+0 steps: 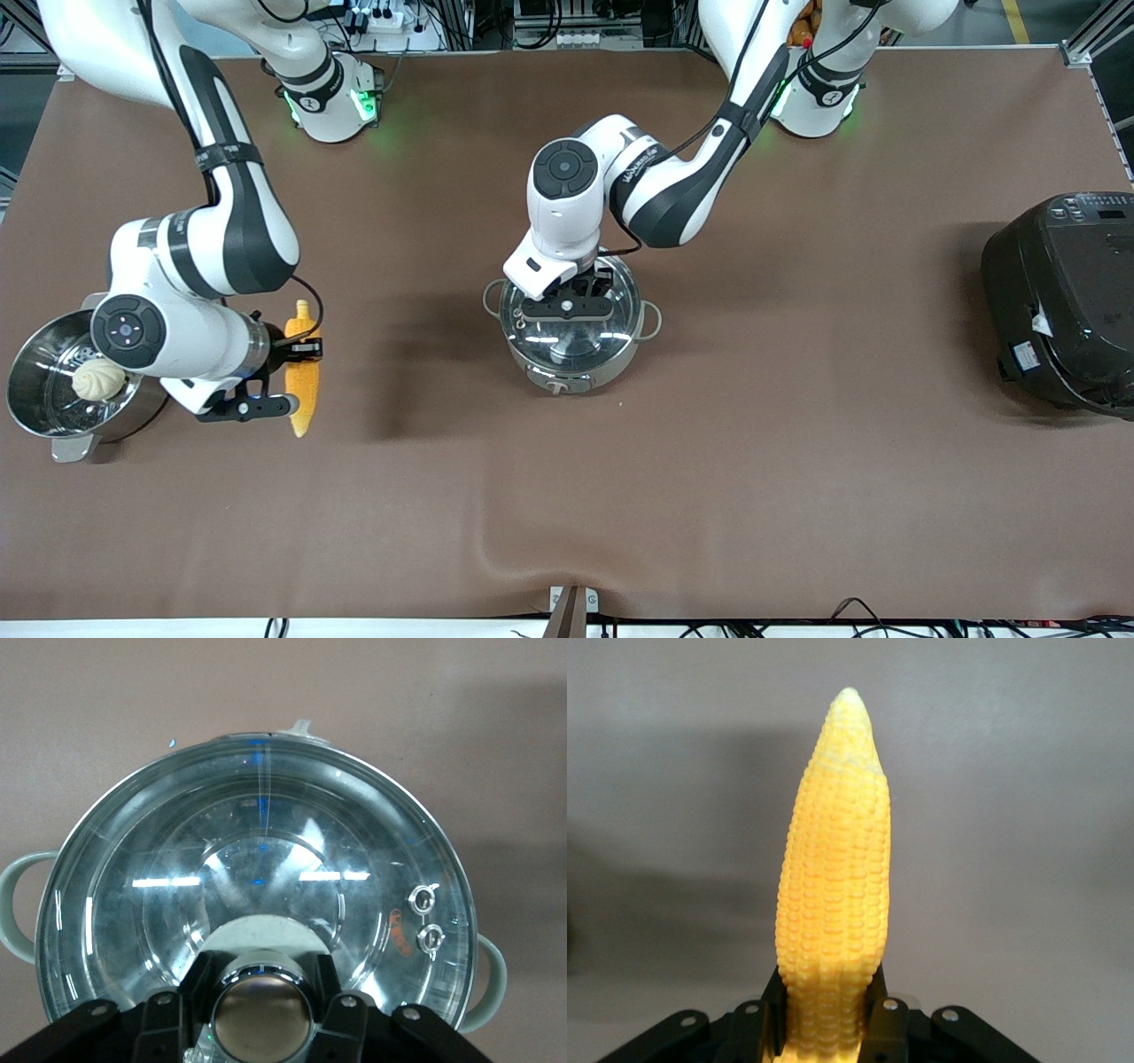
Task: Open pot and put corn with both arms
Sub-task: 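Carry the corn over the pot while the left gripper lifts the lid, then release the corn into the pot while the left gripper lowers the lid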
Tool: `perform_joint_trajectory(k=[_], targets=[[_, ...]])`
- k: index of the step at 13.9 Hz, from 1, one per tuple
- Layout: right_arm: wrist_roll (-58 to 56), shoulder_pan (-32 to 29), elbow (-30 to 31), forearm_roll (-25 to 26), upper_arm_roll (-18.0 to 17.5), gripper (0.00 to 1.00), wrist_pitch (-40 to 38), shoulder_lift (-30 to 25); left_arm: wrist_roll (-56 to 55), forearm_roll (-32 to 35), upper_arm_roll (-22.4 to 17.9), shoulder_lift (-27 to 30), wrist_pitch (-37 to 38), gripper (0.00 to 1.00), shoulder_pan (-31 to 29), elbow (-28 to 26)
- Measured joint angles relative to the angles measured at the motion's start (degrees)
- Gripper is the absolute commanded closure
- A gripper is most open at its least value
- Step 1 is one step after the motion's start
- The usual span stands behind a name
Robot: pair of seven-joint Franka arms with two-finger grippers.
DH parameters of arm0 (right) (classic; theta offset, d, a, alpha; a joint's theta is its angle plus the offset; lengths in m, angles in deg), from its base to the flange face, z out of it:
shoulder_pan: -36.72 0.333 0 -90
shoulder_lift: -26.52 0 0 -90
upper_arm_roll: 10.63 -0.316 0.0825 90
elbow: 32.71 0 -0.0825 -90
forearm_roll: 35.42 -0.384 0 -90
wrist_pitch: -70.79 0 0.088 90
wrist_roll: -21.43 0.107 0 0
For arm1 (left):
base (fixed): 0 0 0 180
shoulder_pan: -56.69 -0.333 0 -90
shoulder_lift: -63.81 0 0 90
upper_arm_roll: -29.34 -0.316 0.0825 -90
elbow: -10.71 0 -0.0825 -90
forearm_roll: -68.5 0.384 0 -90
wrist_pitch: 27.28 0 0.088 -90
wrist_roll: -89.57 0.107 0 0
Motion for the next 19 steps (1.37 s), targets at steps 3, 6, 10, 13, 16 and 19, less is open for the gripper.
perform_joint_trajectory(k=[3, 6, 10, 13, 16, 19], targets=[[10.4, 4.5, -2.4, -1.8, -0.2, 1.00, -3.4, -1.7, -0.1, -0.3, -0.1, 1.1, 3.0, 1.00, -0.3, 1.0], [19.1, 10.6, -4.3, -2.9, -0.3, 1.00, -4.0, -2.2, -0.7, -0.4, -0.4, 6.4, 8.9, 1.00, -1.1, 2.0], [24.8, 18.8, -4.5, -5.3, -0.3, 1.00, -0.8, -2.0, -1.0, -0.5, -0.9, 12.8, 12.6, 1.00, -9.6, 2.1], [31.9, 25.0, -4.4, -9.2, -0.3, 1.00, 8.1, -0.8, 0.7, -0.5, -0.9, 13.0, 12.7, 1.00, -20.4, 1.6], [40.0, 31.5, -4.2, -9.5, -0.3, 0.57, 16.1, 2.5, 6.5, -0.5, -0.9, 12.1, 12.7, 1.00, -28.5, 0.3], [40.9, 32.6, -4.2, -9.5, 0.1, 0.01, 17.9, 6.5, 14.1, -0.6, -0.8, 10.5, 12.8, 1.00, -33.8, -2.6]])
